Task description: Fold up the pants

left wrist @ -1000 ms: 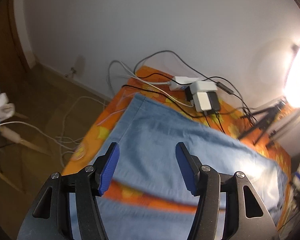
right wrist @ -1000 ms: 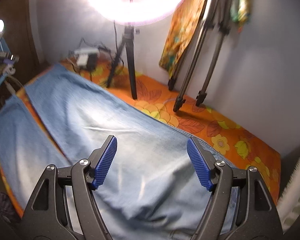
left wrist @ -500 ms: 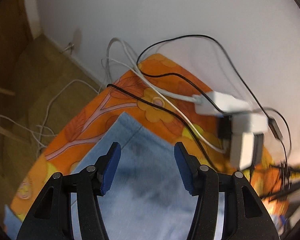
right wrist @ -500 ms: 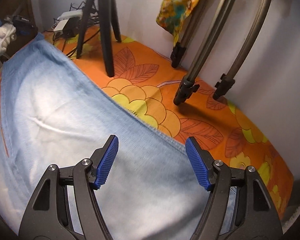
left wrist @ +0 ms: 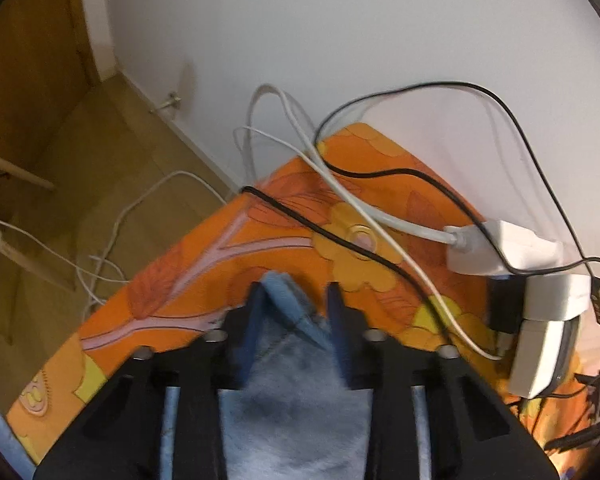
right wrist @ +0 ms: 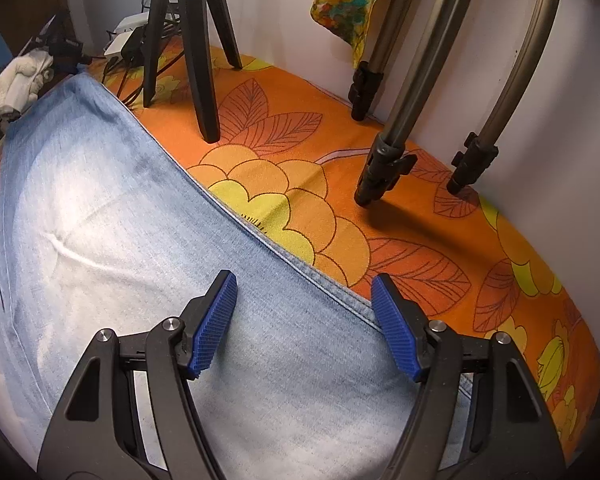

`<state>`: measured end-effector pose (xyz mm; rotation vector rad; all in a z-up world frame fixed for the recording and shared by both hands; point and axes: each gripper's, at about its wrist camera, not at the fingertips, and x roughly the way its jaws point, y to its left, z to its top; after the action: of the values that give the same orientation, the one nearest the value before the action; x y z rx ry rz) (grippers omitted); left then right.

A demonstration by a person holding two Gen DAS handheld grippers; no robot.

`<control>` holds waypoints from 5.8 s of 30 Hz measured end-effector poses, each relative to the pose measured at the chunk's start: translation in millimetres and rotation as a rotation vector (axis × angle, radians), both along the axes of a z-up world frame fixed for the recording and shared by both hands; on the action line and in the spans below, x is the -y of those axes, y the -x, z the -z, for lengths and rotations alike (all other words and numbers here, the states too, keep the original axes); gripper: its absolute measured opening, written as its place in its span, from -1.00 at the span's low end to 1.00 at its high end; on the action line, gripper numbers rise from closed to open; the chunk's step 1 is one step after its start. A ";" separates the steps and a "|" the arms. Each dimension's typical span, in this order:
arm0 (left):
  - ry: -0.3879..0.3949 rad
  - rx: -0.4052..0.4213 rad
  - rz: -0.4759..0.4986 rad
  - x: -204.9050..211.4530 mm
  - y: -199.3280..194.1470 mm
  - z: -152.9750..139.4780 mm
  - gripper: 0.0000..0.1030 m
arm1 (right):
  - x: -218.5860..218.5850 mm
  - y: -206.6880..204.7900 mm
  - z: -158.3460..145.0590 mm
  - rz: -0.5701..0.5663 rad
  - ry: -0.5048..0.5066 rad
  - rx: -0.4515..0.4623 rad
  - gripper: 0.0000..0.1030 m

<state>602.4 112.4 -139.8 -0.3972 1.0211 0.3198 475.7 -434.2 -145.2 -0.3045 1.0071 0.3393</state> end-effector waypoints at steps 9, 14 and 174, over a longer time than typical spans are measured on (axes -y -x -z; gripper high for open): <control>0.026 0.047 0.018 -5.2 9.9 -5.0 -0.84 | 0.3 -3.6 3.4 -0.010 -0.016 -0.021 0.36; 0.016 0.075 0.048 -5.6 13.1 -9.8 -0.91 | -5.2 1.0 1.6 -0.044 -0.040 -0.033 -0.14; 0.056 0.097 0.216 -107.1 446.3 2.7 -0.88 | -567.2 102.4 -22.3 -0.705 -0.141 -0.096 -0.76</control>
<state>156.1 219.5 -142.4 -0.3460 0.9693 0.0771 373.3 133.0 -122.9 -0.5151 0.9391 1.0667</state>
